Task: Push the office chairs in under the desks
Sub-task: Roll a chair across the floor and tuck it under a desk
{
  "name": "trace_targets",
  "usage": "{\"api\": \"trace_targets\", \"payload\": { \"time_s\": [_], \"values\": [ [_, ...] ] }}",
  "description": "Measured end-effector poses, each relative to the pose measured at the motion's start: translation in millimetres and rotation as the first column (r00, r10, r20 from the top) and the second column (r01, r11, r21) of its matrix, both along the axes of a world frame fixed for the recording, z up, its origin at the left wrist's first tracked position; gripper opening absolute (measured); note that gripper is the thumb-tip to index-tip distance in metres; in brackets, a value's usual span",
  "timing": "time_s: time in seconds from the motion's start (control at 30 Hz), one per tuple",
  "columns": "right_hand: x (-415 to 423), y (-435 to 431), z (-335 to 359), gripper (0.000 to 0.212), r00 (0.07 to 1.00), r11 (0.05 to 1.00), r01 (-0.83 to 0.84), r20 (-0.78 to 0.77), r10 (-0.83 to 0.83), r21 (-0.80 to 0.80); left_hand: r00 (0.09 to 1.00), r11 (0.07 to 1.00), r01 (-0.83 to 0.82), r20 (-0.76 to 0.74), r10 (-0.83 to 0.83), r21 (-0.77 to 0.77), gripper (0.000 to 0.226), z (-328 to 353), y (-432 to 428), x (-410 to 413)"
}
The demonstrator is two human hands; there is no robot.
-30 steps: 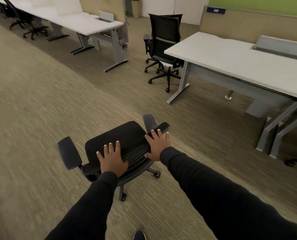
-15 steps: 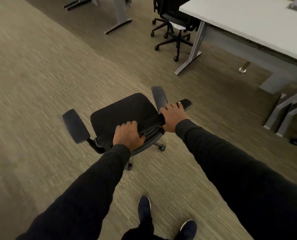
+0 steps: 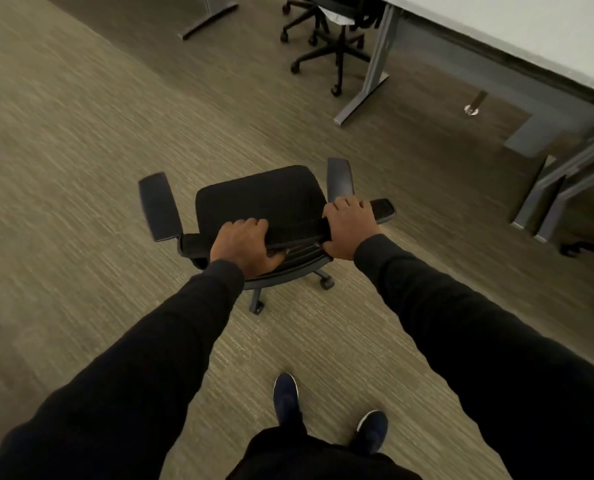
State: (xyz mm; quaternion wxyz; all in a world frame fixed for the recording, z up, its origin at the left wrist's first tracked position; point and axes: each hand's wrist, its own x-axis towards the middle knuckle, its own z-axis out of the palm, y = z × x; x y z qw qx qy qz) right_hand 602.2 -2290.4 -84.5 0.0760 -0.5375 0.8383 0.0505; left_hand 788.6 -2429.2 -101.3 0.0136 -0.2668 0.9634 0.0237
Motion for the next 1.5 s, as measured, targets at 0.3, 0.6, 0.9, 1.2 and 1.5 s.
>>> {"api": "trace_targets", "payload": {
  "time_s": [0.3, 0.6, 0.9, 1.2, 1.5],
  "values": [
    [-18.6, 16.1, -6.5, 0.054, 0.979, 0.975, 0.201, 0.038, -0.199, -0.097, 0.975, 0.975, 0.22, 0.019, -0.22, -0.028, 0.068, -2.3, -31.2, -49.3],
    [-72.4, 42.0, -17.6, 0.06, 0.927, 0.884, 0.374, 0.097, -0.361, -0.28, 0.921, 0.926, 0.377, 0.115, -0.373, -0.012, 0.121, 7.4, -53.6, -144.8],
    [-151.6, 53.5, -23.7, 0.091, 0.902, 0.828, 0.426, 0.102, -0.419, -0.365, 0.919, 0.925, 0.364, 0.116, -0.376, 0.112, 0.111, 8.3, -60.3, -270.5],
    [-293.6, 59.7, -21.7, 0.088, 0.863, 0.794, 0.495, 0.092, -0.497, -0.353, 0.884, 0.888, 0.431, 0.124, -0.452, 0.159, 0.117, 16.2, -56.5, -435.2],
    [-407.0, 47.8, -24.4, 0.083, 0.805, 0.745, 0.574, 0.07, -0.589, -0.339, 0.864, 0.859, 0.483, 0.068, -0.5, 0.171, 0.119, 4.6, -72.2, -564.0]
  ]
}}
